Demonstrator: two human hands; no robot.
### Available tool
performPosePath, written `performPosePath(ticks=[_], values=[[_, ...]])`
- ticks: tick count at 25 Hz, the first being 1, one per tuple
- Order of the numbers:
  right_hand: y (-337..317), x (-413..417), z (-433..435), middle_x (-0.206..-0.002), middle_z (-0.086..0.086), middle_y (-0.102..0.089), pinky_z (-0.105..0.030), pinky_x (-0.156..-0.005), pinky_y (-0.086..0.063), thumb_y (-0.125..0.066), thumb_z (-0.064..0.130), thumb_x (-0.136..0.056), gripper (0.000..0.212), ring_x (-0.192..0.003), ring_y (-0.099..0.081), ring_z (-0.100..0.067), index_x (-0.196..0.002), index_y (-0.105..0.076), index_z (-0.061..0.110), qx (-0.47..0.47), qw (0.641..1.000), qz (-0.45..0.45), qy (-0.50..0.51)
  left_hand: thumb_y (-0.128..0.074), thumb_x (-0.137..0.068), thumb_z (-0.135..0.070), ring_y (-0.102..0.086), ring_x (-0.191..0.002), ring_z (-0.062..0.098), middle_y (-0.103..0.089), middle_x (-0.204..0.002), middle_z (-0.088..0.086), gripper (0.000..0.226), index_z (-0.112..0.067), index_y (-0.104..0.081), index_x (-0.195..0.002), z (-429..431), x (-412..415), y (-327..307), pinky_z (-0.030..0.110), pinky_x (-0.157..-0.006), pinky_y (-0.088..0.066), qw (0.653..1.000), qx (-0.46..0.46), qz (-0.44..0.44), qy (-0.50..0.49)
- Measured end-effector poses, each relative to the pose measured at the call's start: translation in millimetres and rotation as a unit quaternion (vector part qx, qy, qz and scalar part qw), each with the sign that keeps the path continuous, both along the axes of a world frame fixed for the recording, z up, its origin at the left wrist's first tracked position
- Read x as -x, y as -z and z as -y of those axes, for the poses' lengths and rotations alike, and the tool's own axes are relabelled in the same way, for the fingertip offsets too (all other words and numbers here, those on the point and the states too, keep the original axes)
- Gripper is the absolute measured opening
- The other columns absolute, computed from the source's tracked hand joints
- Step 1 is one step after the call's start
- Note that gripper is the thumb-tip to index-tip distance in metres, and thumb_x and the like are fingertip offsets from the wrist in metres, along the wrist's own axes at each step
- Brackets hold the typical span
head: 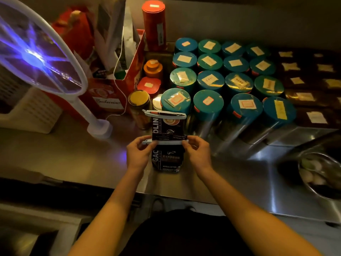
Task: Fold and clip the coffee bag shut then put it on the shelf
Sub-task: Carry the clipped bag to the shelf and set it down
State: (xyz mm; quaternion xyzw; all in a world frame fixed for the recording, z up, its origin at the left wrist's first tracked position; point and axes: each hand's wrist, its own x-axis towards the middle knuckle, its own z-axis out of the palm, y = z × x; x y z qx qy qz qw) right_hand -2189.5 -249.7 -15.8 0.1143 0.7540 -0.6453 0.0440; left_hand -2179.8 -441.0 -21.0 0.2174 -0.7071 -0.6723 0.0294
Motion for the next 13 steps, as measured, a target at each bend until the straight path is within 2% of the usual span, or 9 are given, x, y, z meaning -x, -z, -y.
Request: performPosePath(ticks=[3,7,10,13], values=[[-3,10,11,-0.1,0.003,-0.065,-0.024,-0.084,-0.054,-0.063,0.018,-0.091,0.025,-0.092,-0.062,-0.005,-0.114,-0.061,0.01,-0.002,1.0,0.008,0.01,-0.078,-0.079,-0.018,-0.069,-0.092,0.018,-0.07,-0.101,0.008,0.032,-0.01,-0.066,-0.108,8,16,5,0.031,-0.078,-0.058,1.0,0.02,-0.001,0.005],[7,7,16,-0.112,-0.003,-0.067,-0.035,-0.09,-0.056,-0.063,0.027,-0.091,0.031,-0.103,-0.064,-0.014,-0.118,-0.059,0.013,-0.005,0.999,0.018,0.037,-0.073,-0.084,-0.022,-0.067,-0.089,0.0,-0.068,-0.103,-0.003,0.035,-0.012,-0.062,-0.116,8,22,7,0.015,-0.068,-0.056,0.998,0.018,-0.01,0.053],[19,0,25,-0.116,0.0,-0.067,-0.036,-0.091,-0.055,-0.065,0.03,-0.09,0.035,-0.105,-0.064,-0.011,-0.12,-0.057,0.015,-0.013,0.999,0.03,0.032,-0.071,-0.084,-0.029,-0.065,-0.103,0.004,-0.067,-0.111,-0.004,0.039,-0.017,-0.056,-0.119,9,15,20,0.019,-0.08,-0.053,0.997,0.006,0.006,0.083],[24,-12,28,-0.119,0.008,-0.06,-0.024,-0.091,-0.05,-0.063,0.025,-0.091,0.039,-0.106,-0.058,-0.003,-0.129,-0.052,0.02,-0.041,0.998,0.03,0.034,-0.068,-0.086,-0.035,-0.056,-0.115,0.008,-0.058,-0.125,-0.004,0.051,-0.02,-0.048,-0.13,8,0,33,0.026,-0.096,-0.047,0.994,0.025,0.033,0.102]])
